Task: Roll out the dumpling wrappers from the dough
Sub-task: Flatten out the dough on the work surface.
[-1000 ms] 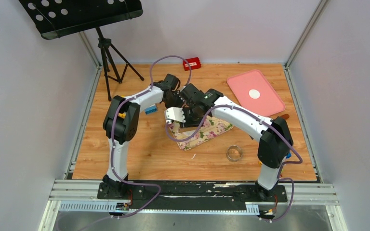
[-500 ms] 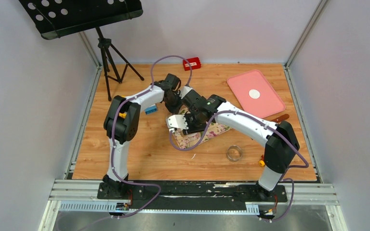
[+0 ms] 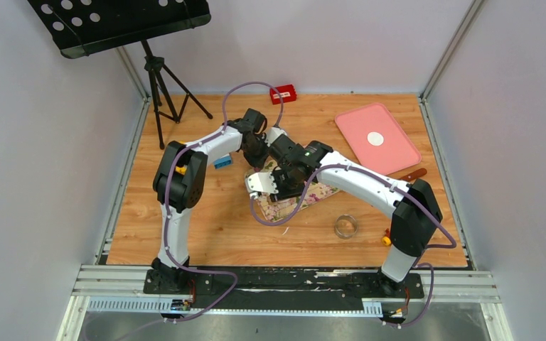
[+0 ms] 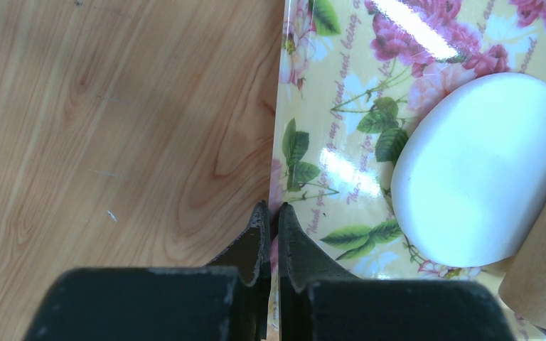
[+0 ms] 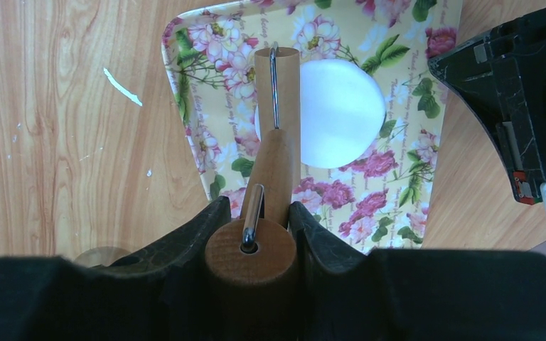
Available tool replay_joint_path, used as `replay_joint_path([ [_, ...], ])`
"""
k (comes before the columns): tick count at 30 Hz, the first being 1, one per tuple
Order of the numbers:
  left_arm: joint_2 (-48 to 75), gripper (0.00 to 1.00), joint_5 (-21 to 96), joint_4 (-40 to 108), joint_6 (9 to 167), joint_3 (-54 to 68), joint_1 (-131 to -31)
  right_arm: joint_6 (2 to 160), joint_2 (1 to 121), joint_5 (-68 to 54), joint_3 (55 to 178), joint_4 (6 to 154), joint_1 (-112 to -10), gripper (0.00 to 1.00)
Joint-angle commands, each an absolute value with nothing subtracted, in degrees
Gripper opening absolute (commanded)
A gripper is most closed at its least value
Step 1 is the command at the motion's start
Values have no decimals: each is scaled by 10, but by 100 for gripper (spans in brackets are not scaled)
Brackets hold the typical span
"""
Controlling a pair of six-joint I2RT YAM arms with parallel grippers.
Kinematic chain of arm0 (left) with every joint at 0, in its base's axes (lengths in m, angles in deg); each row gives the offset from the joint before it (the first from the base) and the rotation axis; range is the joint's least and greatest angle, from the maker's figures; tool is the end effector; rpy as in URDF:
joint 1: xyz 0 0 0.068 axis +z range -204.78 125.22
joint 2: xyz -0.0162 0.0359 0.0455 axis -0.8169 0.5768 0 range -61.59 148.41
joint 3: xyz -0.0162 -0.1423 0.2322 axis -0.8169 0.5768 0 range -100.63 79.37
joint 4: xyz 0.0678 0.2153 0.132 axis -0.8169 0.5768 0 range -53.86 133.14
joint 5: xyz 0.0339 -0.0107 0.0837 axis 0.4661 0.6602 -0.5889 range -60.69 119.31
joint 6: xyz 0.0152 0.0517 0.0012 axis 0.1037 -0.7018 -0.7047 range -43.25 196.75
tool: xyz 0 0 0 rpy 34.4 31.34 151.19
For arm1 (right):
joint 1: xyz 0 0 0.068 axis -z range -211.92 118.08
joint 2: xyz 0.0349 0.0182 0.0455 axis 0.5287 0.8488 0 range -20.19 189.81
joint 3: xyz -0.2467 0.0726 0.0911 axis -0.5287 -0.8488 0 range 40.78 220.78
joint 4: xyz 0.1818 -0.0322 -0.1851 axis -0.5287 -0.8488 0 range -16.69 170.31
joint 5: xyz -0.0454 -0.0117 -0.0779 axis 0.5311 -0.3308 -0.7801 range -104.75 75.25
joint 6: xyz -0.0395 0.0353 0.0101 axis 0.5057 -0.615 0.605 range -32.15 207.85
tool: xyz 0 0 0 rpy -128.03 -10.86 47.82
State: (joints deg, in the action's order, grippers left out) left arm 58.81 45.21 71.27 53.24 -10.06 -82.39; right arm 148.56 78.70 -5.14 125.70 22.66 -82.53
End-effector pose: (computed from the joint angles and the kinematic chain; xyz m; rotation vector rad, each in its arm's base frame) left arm 0.3840 -0.2118 0.1677 1.2409 2.4088 -0.3984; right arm 0.2159 0.2722 0.2699 -2.3345 1.5486 0.1949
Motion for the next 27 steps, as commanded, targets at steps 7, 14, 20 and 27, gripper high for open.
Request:
replay_joint_path([
  [7, 603, 0, 443, 714, 524, -101, -830, 1472, 806, 27, 1245, 69, -836, 0],
  [14, 607, 0, 441, 720, 517, -105, -836, 1455, 794, -5, 1256, 108, -834, 0],
  [20, 619, 0, 430, 749, 491, -123, -850, 1448, 751, -56, 1332, 199, -827, 0],
  [27, 628, 0, 430, 774, 470, -145, -857, 1476, 759, -82, 1352, 262, -827, 0],
])
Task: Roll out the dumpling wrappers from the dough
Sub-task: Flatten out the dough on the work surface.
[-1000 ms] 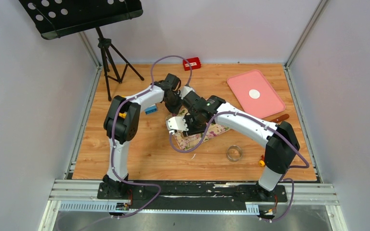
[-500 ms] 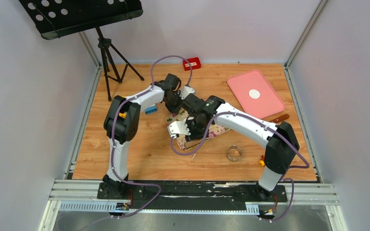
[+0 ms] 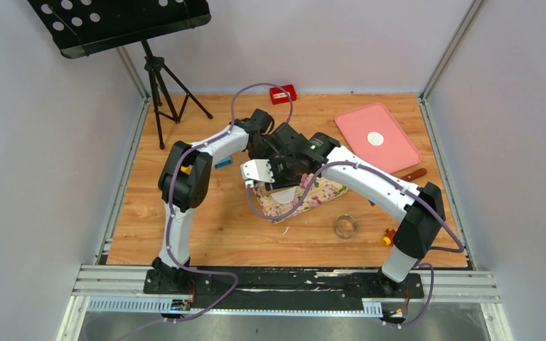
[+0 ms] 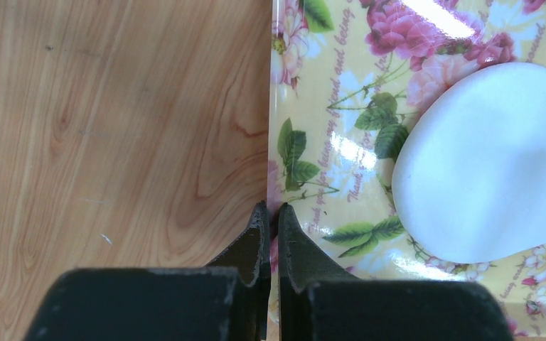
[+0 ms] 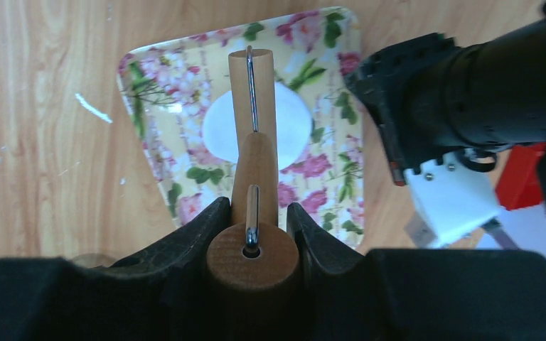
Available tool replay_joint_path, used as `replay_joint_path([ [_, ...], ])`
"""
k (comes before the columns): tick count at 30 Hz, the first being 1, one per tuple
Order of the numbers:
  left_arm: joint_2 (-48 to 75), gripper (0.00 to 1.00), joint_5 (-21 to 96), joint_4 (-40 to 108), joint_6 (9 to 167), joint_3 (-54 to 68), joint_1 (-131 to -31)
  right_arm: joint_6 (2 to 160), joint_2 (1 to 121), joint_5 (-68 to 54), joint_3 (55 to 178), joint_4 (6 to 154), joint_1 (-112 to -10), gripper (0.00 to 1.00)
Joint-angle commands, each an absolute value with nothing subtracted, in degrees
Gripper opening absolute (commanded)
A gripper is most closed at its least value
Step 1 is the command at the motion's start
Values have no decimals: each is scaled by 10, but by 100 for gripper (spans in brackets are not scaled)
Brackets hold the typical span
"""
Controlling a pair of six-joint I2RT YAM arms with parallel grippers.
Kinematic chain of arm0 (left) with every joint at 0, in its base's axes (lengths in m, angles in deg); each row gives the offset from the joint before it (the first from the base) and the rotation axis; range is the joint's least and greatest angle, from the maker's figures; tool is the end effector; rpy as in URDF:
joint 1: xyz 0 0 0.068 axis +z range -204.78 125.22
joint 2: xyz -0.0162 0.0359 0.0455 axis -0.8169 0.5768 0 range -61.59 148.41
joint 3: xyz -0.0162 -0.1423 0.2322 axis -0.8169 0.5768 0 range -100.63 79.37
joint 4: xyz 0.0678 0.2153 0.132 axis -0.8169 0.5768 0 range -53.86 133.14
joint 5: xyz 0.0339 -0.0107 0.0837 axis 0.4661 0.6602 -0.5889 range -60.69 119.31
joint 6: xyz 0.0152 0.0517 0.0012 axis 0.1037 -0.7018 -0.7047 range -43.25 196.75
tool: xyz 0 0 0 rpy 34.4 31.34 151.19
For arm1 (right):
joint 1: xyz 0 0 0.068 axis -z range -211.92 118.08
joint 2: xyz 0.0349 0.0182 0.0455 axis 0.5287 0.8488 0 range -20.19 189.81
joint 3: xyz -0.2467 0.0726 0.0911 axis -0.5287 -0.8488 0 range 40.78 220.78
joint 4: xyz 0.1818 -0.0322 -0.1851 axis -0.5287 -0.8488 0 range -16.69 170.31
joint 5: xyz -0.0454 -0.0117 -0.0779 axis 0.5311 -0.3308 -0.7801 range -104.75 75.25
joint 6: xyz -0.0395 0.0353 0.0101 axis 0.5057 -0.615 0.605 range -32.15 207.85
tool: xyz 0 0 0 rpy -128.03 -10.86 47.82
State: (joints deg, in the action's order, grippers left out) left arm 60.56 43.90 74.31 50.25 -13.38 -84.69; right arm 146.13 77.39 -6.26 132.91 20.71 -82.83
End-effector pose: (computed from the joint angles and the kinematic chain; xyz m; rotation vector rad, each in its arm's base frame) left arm 0.3811 -0.2296 0.1688 1.3544 2.3781 -0.3661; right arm 0.2169 0.2753 0.3127 -2.2210 1.5243 0.1614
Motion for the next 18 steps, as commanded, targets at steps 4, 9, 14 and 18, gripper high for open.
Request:
replay_joint_path([
  [4, 633, 0, 427, 788, 457, -156, -860, 1513, 767, -90, 1316, 289, -828, 0],
  [9, 641, 0, 423, 800, 450, -171, -862, 1549, 773, -110, 1254, 302, -832, 0],
  [14, 644, 0, 426, 801, 451, -172, -865, 1561, 762, -133, 1189, 293, -862, 0],
  [18, 638, 0, 425, 797, 452, -166, -867, 1549, 751, -120, 1161, 260, -879, 0],
])
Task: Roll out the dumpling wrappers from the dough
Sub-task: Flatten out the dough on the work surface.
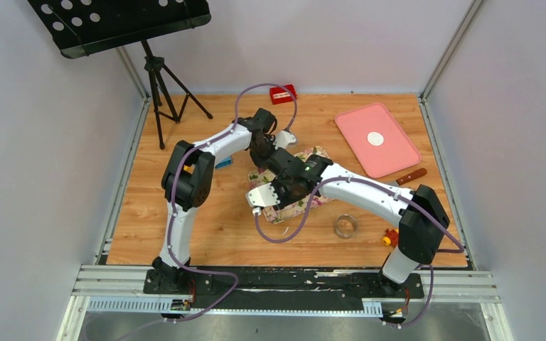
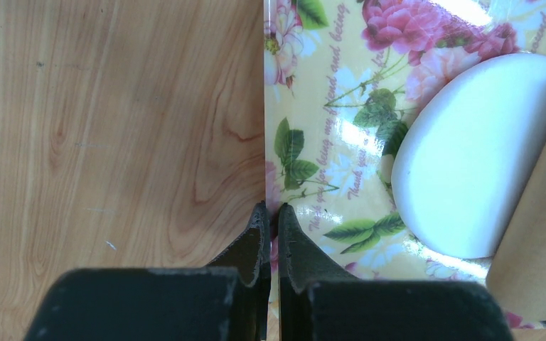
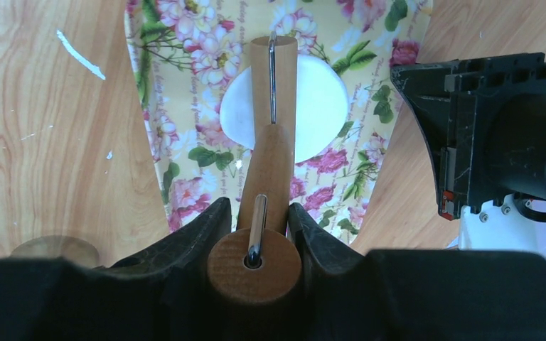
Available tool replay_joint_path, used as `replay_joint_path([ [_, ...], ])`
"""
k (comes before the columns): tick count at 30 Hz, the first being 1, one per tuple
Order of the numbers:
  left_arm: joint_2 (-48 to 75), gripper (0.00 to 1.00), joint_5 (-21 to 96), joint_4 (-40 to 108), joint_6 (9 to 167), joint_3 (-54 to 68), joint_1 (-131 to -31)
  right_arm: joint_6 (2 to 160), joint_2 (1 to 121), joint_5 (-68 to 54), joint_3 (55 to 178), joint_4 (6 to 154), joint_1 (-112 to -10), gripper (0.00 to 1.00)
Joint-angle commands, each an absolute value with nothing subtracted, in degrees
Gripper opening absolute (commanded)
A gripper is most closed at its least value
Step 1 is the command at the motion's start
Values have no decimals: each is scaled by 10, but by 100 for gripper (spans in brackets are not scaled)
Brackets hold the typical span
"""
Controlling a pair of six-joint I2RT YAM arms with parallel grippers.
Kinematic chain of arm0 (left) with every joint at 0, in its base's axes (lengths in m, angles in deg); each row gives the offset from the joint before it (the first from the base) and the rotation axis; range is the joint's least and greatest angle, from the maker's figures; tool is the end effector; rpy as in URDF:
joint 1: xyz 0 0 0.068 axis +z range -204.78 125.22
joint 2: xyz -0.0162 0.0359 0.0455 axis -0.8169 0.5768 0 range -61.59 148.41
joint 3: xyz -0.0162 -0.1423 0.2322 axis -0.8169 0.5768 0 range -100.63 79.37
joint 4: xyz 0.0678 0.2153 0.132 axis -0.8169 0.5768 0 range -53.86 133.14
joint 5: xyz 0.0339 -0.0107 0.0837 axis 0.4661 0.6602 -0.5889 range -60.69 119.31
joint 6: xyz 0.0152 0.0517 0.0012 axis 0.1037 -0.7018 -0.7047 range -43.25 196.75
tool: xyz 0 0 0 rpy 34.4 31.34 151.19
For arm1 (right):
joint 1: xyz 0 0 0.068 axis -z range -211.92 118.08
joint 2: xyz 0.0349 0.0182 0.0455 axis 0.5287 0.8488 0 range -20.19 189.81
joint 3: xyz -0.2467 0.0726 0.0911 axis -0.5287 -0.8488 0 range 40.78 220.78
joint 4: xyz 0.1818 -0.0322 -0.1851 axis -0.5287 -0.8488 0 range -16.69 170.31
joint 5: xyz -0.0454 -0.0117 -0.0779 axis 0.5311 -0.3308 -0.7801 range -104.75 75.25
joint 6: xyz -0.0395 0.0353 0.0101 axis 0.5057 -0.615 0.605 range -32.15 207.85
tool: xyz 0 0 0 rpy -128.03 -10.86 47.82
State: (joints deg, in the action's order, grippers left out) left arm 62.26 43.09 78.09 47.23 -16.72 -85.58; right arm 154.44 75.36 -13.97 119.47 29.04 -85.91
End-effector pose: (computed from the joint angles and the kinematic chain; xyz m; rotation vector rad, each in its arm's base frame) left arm 0.3818 -0.2375 0.1700 1.4443 2.3660 -0.3403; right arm 0.1985 0.2738 0.2610 -2.3992 1.3648 -0.0396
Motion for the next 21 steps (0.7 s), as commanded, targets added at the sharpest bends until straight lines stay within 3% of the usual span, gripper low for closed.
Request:
replay_joint_path([
  [1, 637, 0, 424, 796, 453, -164, -868, 1544, 749, -115, 1156, 248, -883, 0],
  [21, 623, 0, 420, 796, 453, -156, -869, 1508, 709, -95, 1108, 153, -905, 0],
])
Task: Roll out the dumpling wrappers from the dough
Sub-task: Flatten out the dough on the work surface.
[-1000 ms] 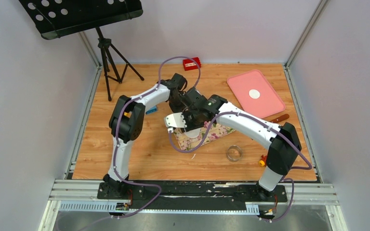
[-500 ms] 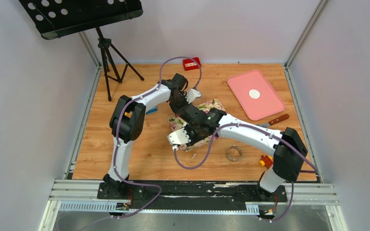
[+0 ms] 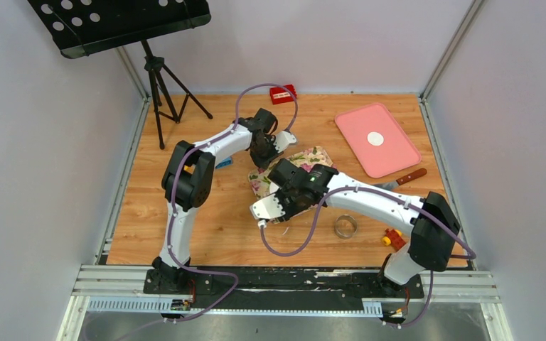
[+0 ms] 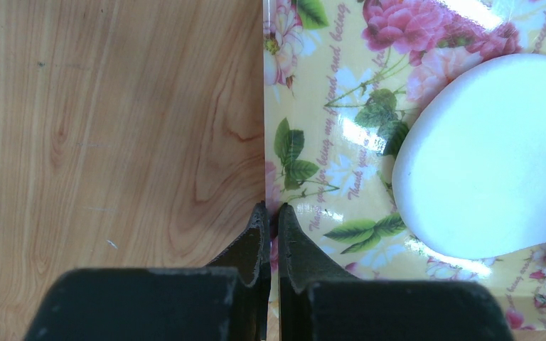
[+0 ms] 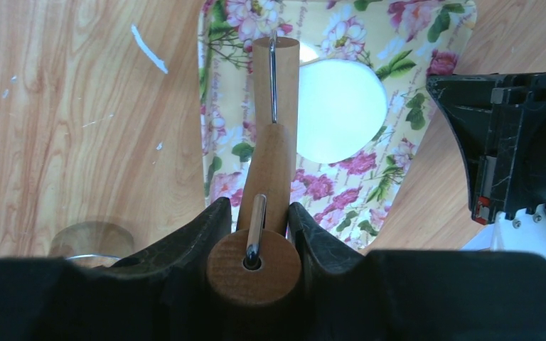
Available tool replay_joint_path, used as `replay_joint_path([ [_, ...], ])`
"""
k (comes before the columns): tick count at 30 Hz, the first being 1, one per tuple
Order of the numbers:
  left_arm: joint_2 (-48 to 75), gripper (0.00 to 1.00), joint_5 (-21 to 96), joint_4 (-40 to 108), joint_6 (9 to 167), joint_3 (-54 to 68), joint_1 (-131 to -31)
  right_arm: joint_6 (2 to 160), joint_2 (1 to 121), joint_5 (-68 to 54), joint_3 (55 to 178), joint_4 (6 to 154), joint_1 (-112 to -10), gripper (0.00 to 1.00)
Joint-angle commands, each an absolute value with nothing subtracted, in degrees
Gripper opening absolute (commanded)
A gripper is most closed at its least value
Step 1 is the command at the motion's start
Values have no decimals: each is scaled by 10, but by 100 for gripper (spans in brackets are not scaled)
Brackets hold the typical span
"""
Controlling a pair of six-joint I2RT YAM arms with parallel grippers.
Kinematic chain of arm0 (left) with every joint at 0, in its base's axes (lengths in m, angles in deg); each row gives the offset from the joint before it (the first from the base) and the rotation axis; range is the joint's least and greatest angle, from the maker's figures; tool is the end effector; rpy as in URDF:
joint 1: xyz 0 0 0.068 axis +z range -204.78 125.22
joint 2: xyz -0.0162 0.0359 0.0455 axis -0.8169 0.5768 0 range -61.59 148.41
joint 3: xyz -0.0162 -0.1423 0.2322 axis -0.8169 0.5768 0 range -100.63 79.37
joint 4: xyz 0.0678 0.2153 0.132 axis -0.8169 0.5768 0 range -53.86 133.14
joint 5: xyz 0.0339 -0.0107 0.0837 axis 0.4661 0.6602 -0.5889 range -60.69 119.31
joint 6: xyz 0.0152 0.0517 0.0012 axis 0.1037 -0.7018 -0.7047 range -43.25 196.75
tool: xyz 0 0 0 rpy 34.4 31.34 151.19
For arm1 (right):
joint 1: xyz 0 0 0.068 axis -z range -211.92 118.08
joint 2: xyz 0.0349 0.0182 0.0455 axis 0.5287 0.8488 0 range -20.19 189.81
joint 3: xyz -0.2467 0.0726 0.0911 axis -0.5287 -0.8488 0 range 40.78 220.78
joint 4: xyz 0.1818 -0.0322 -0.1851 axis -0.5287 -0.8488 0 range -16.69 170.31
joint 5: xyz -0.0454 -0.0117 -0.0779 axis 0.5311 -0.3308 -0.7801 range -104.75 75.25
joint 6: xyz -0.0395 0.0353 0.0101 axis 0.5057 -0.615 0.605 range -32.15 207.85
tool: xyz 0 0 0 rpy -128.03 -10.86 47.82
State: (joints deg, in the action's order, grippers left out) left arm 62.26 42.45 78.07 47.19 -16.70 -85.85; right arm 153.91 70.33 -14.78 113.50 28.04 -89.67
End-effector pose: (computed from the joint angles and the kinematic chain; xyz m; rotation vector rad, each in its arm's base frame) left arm 0.3809 -0.2389 0.1698 1.4493 2.3651 -0.3258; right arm 0.1662 0.2633 0.2567 -2.4650 1.3160 -0.0361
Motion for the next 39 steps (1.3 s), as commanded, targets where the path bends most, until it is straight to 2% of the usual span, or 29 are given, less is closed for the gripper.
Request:
replay_joint_path([
  [1, 622, 0, 420, 796, 453, -155, -868, 1508, 707, -97, 1109, 153, -905, 0],
  [5, 621, 0, 420, 796, 454, -155, -869, 1504, 695, -116, 1124, 171, -902, 0],
  [12, 618, 0, 420, 796, 455, -153, -869, 1519, 655, -201, 1149, 327, -859, 0],
  [17, 616, 0, 423, 794, 456, -153, -869, 1542, 665, -188, 1186, 365, -826, 0],
  [23, 616, 0, 423, 794, 456, -153, -871, 1572, 695, -183, 1164, 406, -809, 0],
  [39, 605, 0, 422, 794, 456, -149, -874, 1597, 692, -139, 1058, 307, -808, 0],
])
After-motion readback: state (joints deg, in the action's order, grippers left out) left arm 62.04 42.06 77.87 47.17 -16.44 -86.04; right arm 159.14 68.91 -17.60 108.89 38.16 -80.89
